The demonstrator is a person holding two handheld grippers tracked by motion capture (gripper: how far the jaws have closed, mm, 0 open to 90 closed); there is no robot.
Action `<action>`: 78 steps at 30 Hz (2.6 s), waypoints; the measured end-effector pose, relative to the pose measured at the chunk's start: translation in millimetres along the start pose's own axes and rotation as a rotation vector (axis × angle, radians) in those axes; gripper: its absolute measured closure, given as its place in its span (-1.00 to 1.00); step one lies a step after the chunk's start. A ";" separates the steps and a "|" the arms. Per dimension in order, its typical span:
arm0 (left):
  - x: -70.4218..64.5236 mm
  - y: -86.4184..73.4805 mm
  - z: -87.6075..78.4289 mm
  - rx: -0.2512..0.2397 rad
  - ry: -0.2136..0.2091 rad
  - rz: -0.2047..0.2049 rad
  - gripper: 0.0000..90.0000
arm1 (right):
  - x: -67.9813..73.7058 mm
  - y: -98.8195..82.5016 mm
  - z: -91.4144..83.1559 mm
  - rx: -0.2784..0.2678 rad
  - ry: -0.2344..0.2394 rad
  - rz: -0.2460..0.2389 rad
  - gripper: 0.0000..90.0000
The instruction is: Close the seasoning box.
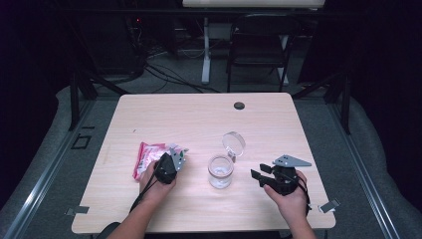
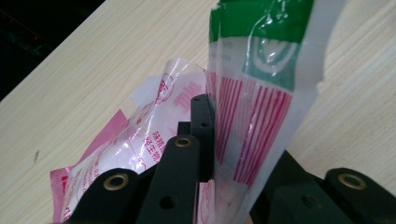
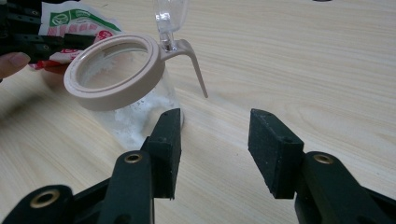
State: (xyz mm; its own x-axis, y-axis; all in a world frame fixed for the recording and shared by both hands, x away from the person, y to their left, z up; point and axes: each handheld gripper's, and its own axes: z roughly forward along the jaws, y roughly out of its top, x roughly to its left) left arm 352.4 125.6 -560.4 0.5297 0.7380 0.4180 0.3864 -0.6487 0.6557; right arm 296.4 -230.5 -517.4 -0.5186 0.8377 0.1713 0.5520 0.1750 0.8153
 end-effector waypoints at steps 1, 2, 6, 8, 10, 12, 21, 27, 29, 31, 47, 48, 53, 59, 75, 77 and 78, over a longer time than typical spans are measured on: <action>0.0 0.0 0.0 0.000 0.000 0.000 0.94 | -0.4 -0.2 0.3 0.000 0.001 0.002 0.21; 1.1 -0.3 -0.2 -0.002 -0.005 -0.015 0.96 | -0.8 -0.5 0.3 0.002 0.000 0.002 0.21; 9.9 -1.9 -3.1 -0.025 -0.031 -0.072 1.00 | -2.4 -1.3 0.5 0.004 -0.002 0.011 0.21; 14.4 -2.7 -5.2 -0.032 -0.046 -0.095 1.00 | -2.8 -1.6 0.8 -0.002 0.000 0.018 0.21; 19.0 -3.5 -7.3 -0.044 -0.063 -0.121 1.00 | -3.2 -2.0 0.9 -0.005 0.000 0.021 0.21; 21.8 -4.4 -8.8 -0.053 -0.071 -0.143 1.00 | -3.7 -2.3 0.9 -0.005 0.001 0.024 0.21; 34.7 -6.6 -18.5 -0.082 -0.094 -0.219 1.00 | -6.6 -3.5 1.1 -0.002 0.000 0.033 0.21; 48.9 -9.6 -30.1 -0.104 -0.115 -0.281 1.00 | -7.4 -3.7 0.4 -0.008 -0.002 0.041 0.21; 53.6 -11.0 -36.7 -0.116 -0.098 -0.293 1.00 | -7.8 -3.6 0.7 -0.010 -0.001 0.040 0.21; 57.2 -12.6 -41.4 -0.125 -0.098 -0.315 1.00 | -8.0 -3.3 0.8 -0.010 -0.001 0.040 0.21; 106.5 -15.5 -72.4 -0.130 -0.031 -0.353 1.00 | -8.6 4.4 8.7 -0.012 0.018 0.039 0.24; 111.2 -15.1 -74.6 -0.129 -0.027 -0.357 1.00 | -8.8 4.9 9.8 -0.012 0.021 0.037 0.24; 133.8 -13.8 -80.8 -0.122 -0.018 -0.379 1.00 | -7.8 7.0 13.7 -0.010 0.032 0.035 0.24; 151.3 -6.8 -85.5 -0.123 -0.020 -0.385 1.00 | -8.3 8.9 15.7 -0.013 0.040 0.038 0.25; 142.5 23.1 -103.4 -0.177 -0.174 -0.319 1.00 | -8.8 8.9 15.7 -0.011 0.039 0.041 0.26; 131.8 29.6 -103.3 -0.185 -0.211 -0.291 1.00 | -8.2 8.8 16.4 -0.016 0.041 0.043 0.25; 127.7 31.8 -103.0 -0.189 -0.221 -0.281 1.00 | -8.1 8.8 16.5 -0.014 0.043 0.041 0.26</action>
State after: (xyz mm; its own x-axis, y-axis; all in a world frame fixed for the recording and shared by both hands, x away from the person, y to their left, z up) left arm 354.6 218.4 -421.5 0.5811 0.8105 0.0739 0.4044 -0.3663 0.8380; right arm 316.3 -227.2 -520.8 -0.5236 0.8207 0.2285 0.5644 0.1333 0.8147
